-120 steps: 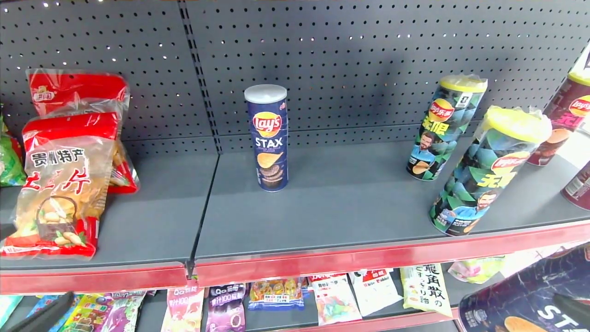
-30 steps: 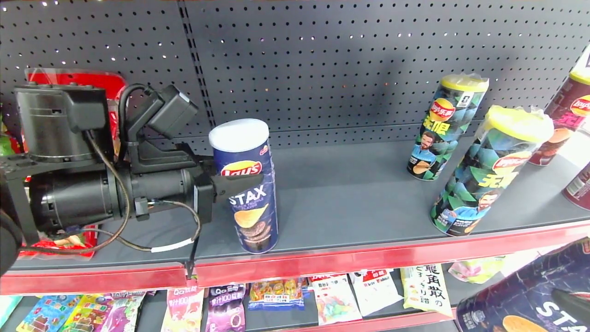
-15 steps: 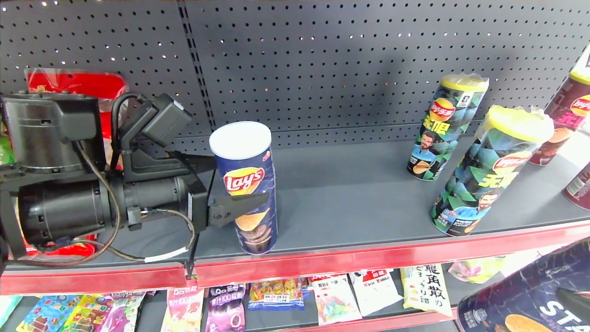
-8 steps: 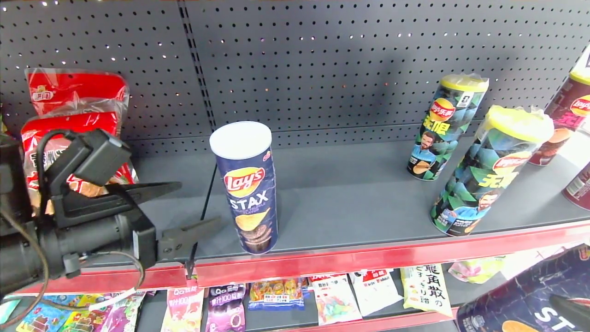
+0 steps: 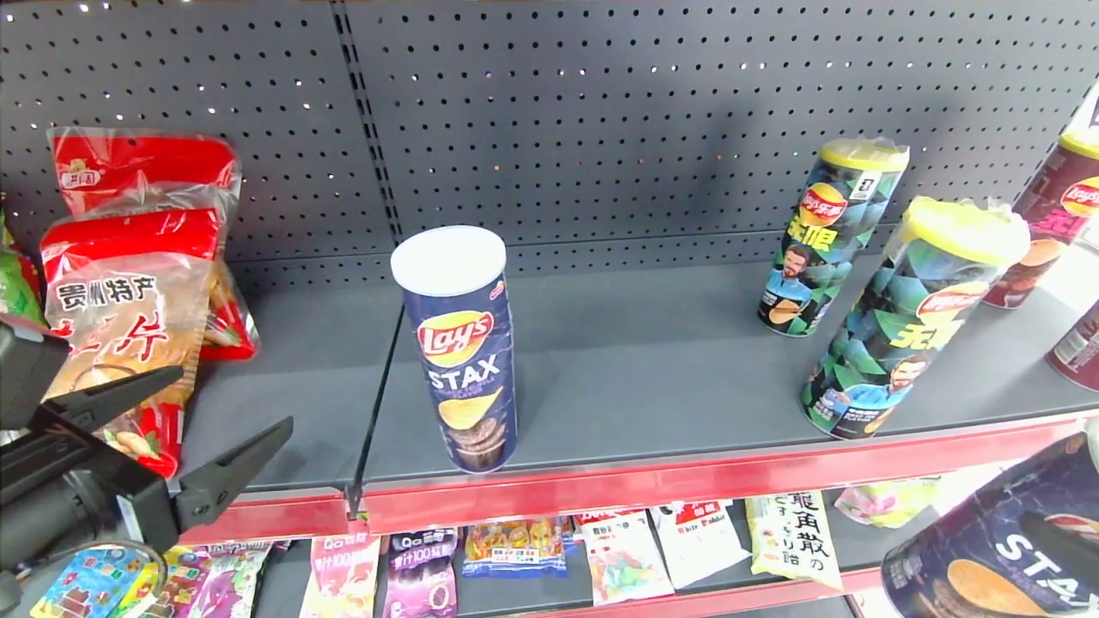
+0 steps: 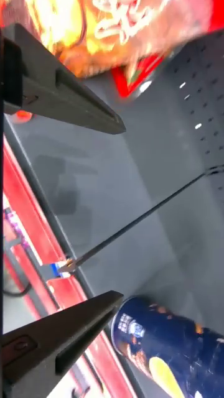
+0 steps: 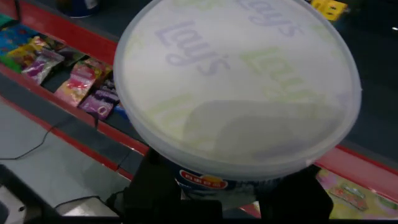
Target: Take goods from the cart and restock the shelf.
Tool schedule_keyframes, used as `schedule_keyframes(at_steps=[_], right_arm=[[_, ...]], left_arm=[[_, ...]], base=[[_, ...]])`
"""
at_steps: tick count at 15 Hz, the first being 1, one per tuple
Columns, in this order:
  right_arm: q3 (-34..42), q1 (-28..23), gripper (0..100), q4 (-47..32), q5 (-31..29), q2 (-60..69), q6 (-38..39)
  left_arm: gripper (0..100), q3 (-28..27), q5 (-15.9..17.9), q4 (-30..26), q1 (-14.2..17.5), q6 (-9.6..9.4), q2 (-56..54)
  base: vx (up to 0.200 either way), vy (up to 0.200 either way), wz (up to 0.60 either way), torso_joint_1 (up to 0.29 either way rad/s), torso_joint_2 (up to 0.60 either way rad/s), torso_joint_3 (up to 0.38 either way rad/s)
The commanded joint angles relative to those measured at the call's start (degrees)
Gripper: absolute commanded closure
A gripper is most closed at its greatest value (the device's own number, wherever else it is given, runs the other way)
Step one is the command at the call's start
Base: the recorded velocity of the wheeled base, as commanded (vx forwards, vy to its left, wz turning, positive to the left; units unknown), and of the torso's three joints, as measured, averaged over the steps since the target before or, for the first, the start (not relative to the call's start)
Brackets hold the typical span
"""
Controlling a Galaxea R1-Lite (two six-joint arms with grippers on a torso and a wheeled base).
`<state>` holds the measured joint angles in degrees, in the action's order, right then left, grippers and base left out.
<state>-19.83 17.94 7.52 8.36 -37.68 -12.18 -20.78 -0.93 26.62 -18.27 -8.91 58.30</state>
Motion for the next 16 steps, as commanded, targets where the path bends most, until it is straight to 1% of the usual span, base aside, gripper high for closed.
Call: schedule_keyframes(at_steps=[1,3,4,7,13,16], right_arm=[[0.23,-0.54,100,-0.05,-0.54,-0.29,-0.04],[-0.12,-0.72,100,0.04,-0.89,-0.38,-0.04],[-0.29,-1.42,100,0.12,-1.42,-0.46,-0.04],[0.15,-1.68,100,-0.05,-1.6,-0.2,-0.13],[0.23,-1.68,100,-0.14,-1.6,0.24,-0.21],[0.23,-1.68,100,-0.23,-1.6,0.33,-0.3]], left_arm=[[0,-0.22,-0.22,0.01,0.34,-0.41,-1.43],[0,0.04,-1.89,-0.26,0.34,-1.99,-1.34],[0,-0.13,-2.76,-0.43,0.34,-2.25,-1.25],[0,-0.05,-2.94,-0.43,0.26,-2.34,-1.43],[0,0.13,-2.5,-0.26,0.26,-2.95,-1.43],[0,-0.05,-2.5,-0.26,0.26,-2.95,-1.69]], base=[[0.0,0.0,0.0,0.0,0.0,0.0],[0.0,0.0,0.0,0.0,0.0,0.0],[0.0,0.0,0.0,0.0,0.0,0.0],[-0.2,0.0,0.0,0.002,0.0,-0.001],[0.0,0.0,0.0,0.0,0.0,0.0],[0.0,0.2,0.0,0.004,0.0,0.004]])
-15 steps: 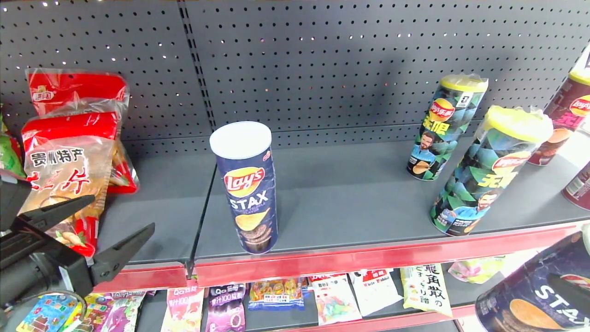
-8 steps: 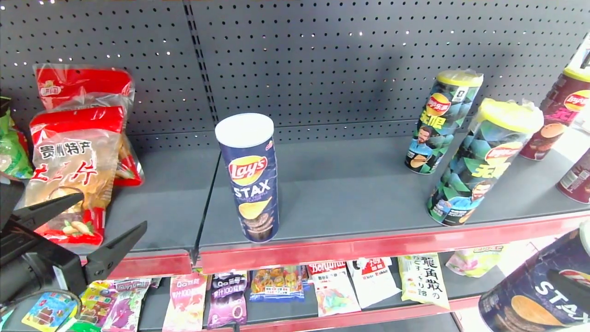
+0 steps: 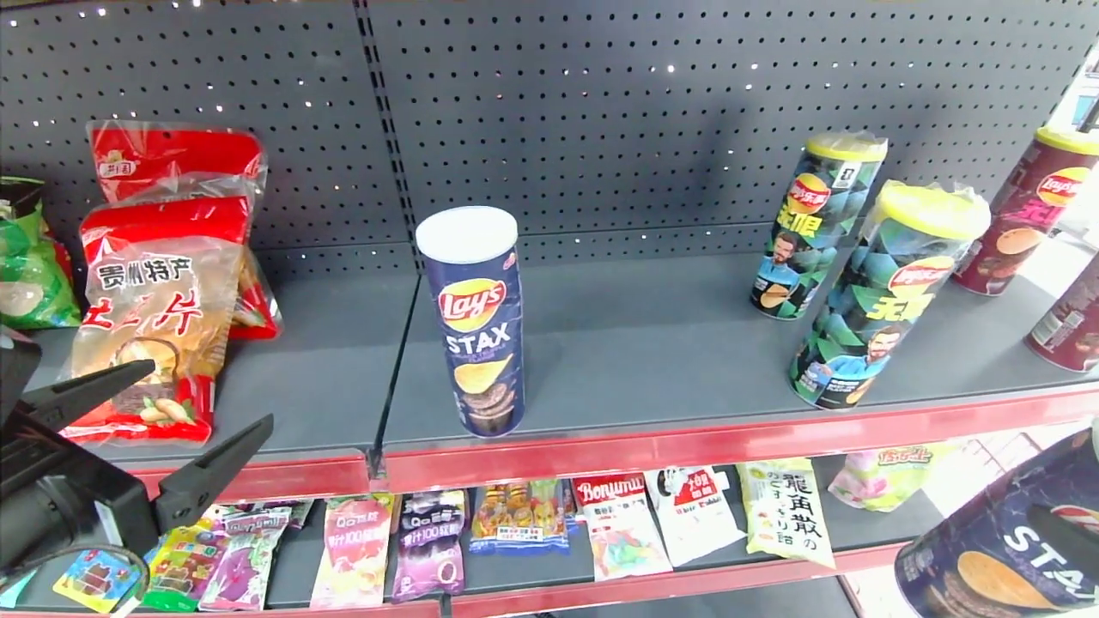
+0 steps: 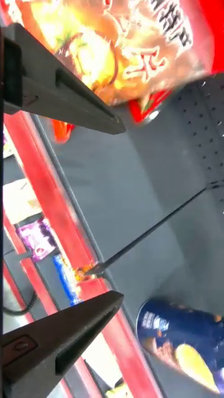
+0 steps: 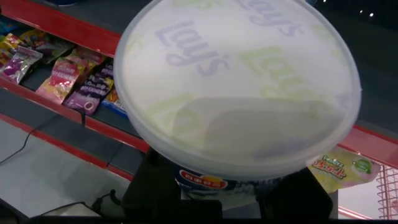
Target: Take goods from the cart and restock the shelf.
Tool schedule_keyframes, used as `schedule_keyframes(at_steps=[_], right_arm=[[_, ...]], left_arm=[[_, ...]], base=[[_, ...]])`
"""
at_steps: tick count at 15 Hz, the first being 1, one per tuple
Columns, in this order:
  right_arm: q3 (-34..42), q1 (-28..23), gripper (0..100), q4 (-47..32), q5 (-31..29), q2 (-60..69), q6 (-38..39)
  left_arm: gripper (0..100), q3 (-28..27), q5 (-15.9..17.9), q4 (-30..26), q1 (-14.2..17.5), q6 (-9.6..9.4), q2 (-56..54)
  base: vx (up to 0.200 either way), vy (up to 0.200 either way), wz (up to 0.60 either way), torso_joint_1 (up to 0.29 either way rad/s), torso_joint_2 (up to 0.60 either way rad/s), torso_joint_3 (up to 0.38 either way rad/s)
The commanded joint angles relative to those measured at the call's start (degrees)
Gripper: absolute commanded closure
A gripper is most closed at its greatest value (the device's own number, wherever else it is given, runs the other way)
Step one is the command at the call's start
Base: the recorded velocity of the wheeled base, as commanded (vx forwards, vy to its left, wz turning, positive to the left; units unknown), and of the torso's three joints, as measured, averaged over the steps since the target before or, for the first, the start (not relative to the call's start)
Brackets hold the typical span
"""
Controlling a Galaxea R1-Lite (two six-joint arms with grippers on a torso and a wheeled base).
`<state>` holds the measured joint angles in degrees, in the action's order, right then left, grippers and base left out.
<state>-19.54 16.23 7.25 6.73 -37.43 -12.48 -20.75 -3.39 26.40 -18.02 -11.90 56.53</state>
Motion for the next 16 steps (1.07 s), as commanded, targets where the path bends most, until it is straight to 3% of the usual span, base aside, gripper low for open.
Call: schedule_keyframes(at_steps=[1,3,9,12,16], right_arm=[[0.03,0.03,100,0.04,0.04,0.07,0.0],[0.47,0.03,100,0.04,0.04,0.16,0.0],[1.08,-0.05,100,0.04,-0.66,1.21,-0.09],[1.17,-0.05,100,0.04,-1.19,1.65,-0.09],[1.7,0.12,100,0.04,-0.93,2.18,-0.09]], left_arm=[[0,-0.08,-0.04,-0.04,0.0,0.03,-0.1],[0,0.09,-0.04,-0.04,0.0,0.03,-0.54],[0,0.45,-0.04,-0.04,0.0,-0.06,-1.68],[0,0.36,-0.04,-0.04,0.0,-0.32,-1.86],[0,0.01,-0.04,-0.04,0.0,-0.32,-1.51]], base=[[0.0,0.2,0.0,0.002,-0.01,0.002],[0.0,0.2,0.0,0.022,0.01,-0.005],[0.0,0.0,0.0,0.0,0.0,0.0],[0.0,0.0,0.6,0.004,0.0,0.004],[0.0,0.0,0.0,0.0,0.0,0.0]])
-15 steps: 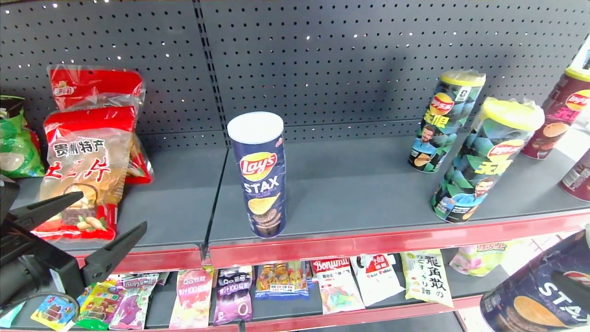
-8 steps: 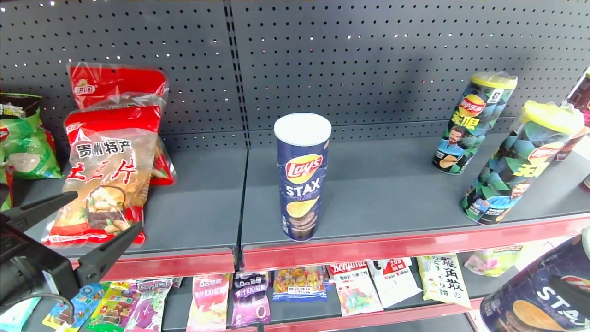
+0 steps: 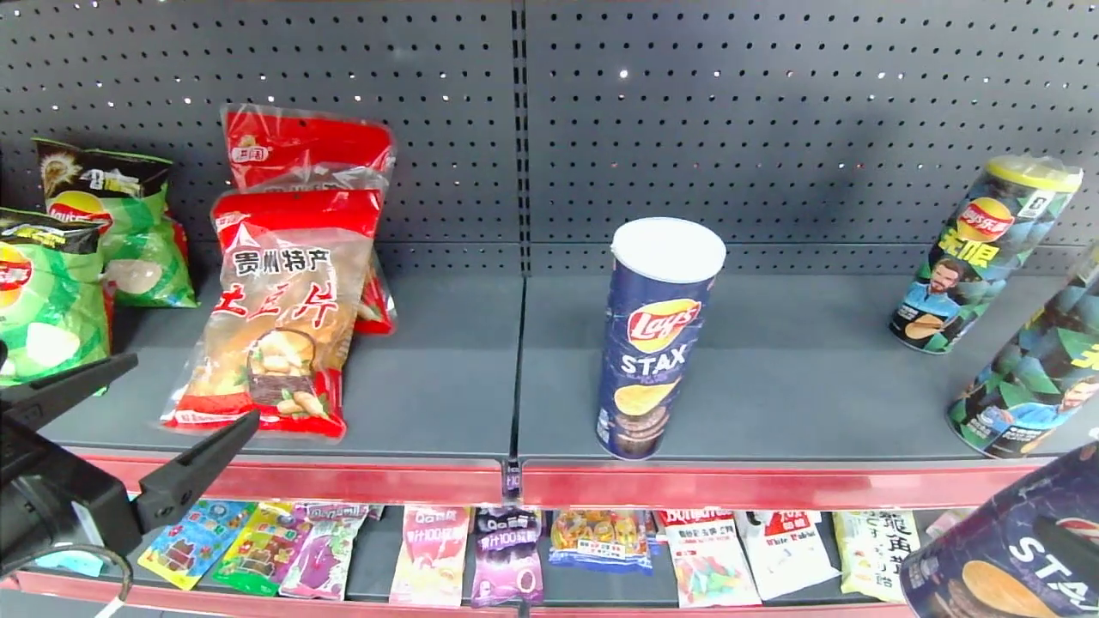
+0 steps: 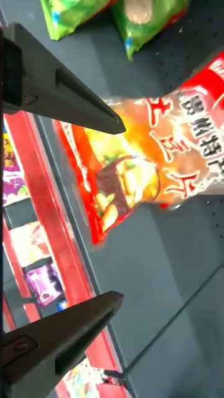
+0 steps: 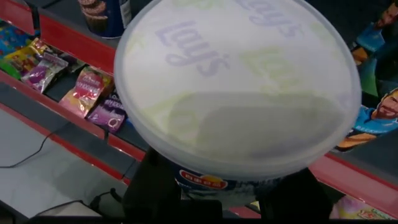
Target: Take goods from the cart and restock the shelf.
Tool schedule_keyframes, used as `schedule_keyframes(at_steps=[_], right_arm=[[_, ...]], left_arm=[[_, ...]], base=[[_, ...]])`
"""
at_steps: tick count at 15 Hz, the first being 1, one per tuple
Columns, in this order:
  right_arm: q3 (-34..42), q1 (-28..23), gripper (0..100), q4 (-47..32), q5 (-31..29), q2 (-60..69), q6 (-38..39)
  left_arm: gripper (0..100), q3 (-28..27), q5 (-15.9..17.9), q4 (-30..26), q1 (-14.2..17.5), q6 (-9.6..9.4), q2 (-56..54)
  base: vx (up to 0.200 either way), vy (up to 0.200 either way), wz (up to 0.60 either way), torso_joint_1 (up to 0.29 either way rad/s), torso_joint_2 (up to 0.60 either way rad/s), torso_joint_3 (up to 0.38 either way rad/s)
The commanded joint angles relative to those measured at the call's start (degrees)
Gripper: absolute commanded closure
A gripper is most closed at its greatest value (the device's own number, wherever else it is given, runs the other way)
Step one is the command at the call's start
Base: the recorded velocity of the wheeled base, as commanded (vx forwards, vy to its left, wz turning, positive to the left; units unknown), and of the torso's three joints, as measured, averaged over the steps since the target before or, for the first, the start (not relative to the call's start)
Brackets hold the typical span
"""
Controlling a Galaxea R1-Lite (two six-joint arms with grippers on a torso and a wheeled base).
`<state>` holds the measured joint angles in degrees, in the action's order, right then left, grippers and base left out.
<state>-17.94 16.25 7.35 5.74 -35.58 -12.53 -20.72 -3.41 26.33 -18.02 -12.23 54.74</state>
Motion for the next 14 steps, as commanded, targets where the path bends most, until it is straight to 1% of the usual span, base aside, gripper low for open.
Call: schedule_keyframes(at_steps=[1,3,4,5,7,8,10,11,12,13,14], right_arm=[[-0.07,0.1,100,0.21,0.06,0.16,-0.04],[-1.74,0.45,100,0.38,0.85,-1.07,0.05],[-3.32,0.54,100,0.38,2.7,-2.56,0.05],[-5.17,0.62,100,0.47,4.98,-5.02,0.05],[-11.76,0.71,100,0.3,8.94,-11.61,0.05],[-15.45,0.71,100,0.3,10.43,-15.66,-0.04],[-20.2,2.38,100,1.0,11.66,-22.86,-0.12],[-22.84,4.84,100,2.05,11.48,-26.29,0.14],[-23.54,5.28,100,2.32,11.4,-27.43,0.14],[-28.55,5.55,100,2.4,11.48,-33.76,-0.04],[-31.98,5.63,100,2.84,11.57,-37.89,-0.04]], left_arm=[[0,-0.02,0.07,0.04,0.0,0.01,0.28],[0,0.51,0.25,0.12,-0.09,-0.17,-0.07],[0,0.77,0.25,0.12,-0.09,-0.34,-0.68],[0,1.39,0.86,0.04,-0.35,-0.25,-2.0],[0,3.85,4.64,-0.14,-0.7,-0.25,-6.22],[0,5.34,4.38,-0.93,-0.7,-0.25,-9.21],[0,7.01,2.18,-4.97,-0.62,-0.25,-15.45],[0,6.93,1.74,-9.46,-0.62,-0.25,-19.23],[0,6.75,1.74,-11.04,-0.62,-0.25,-20.28],[0,6.49,2.36,-17.81,-0.62,-0.25,-24.85],[0,6.4,2.45,-21.32,-0.7,-0.17,-28.02]], base=[[0.0,0.0,0.0,0.0,0.0,0.0],[0.0,0.0,0.0,0.0,0.0,0.0],[0.0,0.0,0.0,0.0,0.0,0.0],[0.0,0.0,0.0,0.0,0.0,0.0],[0.0,0.0,0.0,0.0,0.0,0.0],[0.0,0.0,0.0,0.0,0.0,0.0],[0.0,0.0,0.0,0.0,0.0,0.0],[0.0,0.0,0.0,0.0,0.0,0.0],[0.0,0.0,0.0,0.0,0.0,0.0],[0.0,0.0,0.0,0.0,0.0,0.0],[0.0,0.0,0.0,0.0,0.0,0.0]])
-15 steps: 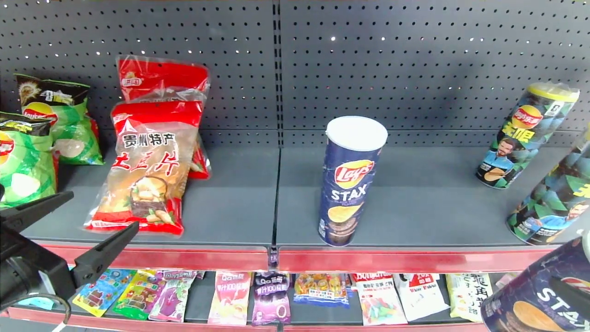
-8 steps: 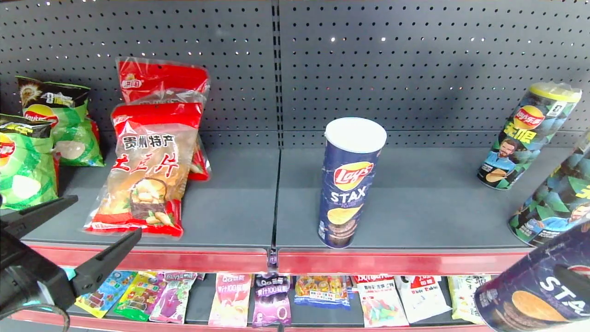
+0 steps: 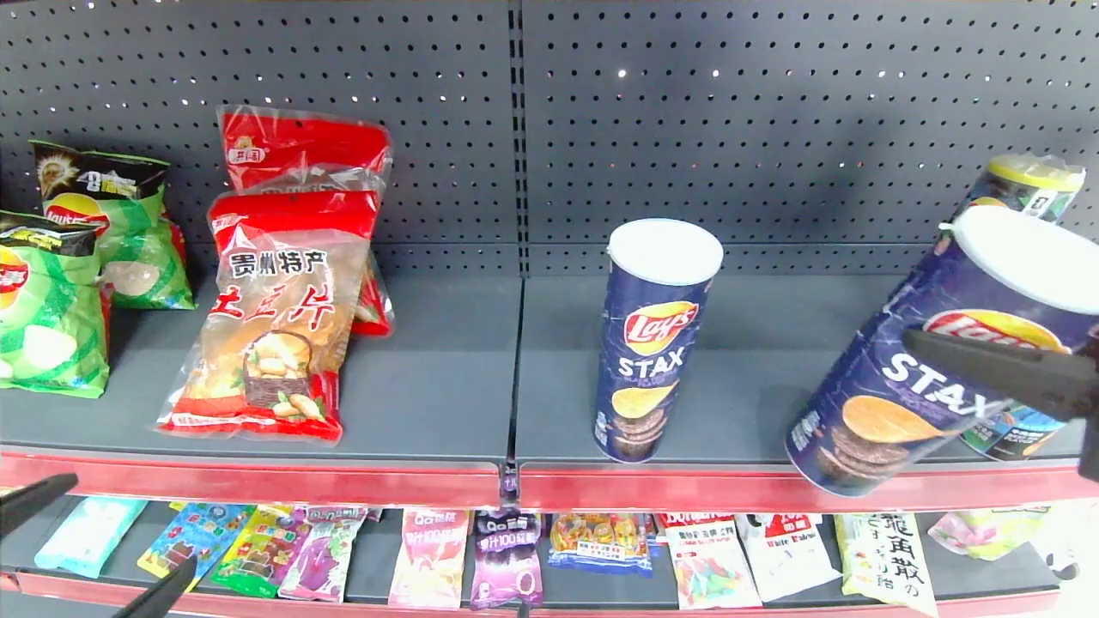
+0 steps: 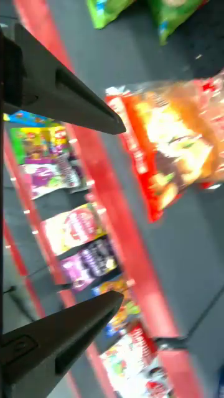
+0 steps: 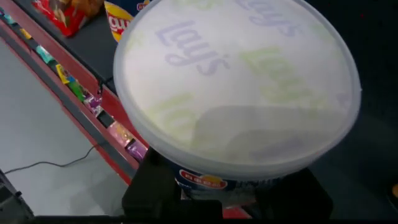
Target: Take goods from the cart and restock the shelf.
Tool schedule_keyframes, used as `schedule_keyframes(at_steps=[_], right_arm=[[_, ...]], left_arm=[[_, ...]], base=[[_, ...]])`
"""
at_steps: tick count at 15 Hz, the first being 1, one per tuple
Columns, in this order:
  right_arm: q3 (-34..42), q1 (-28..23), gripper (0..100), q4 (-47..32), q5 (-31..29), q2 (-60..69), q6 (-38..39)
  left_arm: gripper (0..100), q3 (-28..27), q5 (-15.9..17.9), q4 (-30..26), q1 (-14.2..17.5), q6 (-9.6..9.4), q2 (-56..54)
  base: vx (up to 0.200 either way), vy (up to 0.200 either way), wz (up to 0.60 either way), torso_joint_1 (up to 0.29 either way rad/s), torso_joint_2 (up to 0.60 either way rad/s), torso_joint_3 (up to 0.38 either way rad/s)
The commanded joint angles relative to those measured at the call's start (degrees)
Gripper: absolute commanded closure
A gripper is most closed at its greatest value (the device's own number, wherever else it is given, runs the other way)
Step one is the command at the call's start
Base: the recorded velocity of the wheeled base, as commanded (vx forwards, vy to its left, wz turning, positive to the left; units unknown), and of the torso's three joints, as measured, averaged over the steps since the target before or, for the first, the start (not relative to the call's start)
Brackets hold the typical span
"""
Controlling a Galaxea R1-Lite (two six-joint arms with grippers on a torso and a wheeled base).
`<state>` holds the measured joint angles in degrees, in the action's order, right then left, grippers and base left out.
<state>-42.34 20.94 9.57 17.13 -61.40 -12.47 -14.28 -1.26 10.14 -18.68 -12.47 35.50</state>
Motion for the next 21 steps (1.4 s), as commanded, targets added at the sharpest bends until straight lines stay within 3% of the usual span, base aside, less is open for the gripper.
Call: schedule_keyframes(at_steps=[1,3,7,21], right_arm=[[-9.43,1.03,100,1.42,0.27,-14.27,-0.1],[-14.79,1.21,100,5.99,0.45,-22.36,-0.1],[-24.55,1.21,100,7.22,1.86,-32.2,-0.1],[-36.15,3.4,100,7.31,2.12,-44.42,-0.19]], left_arm=[[0,-0.14,0.29,-6.98,-0.04,0.08,-10.27],[0,-1.9,0.73,-12.16,-0.04,0.61,-13.35],[0,-2.6,2.49,-12.78,-0.04,1.75,-13.35],[0,-4.01,2.49,-12.78,-0.04,1.75,-12.91]], base=[[0.0,0.0,0.0,0.0,0.0,0.0],[0.0,0.0,0.0,0.0,0.0,0.0],[0.0,0.0,0.0,0.0,0.0,0.0],[0.0,0.0,0.0,0.0,0.0,0.0]])
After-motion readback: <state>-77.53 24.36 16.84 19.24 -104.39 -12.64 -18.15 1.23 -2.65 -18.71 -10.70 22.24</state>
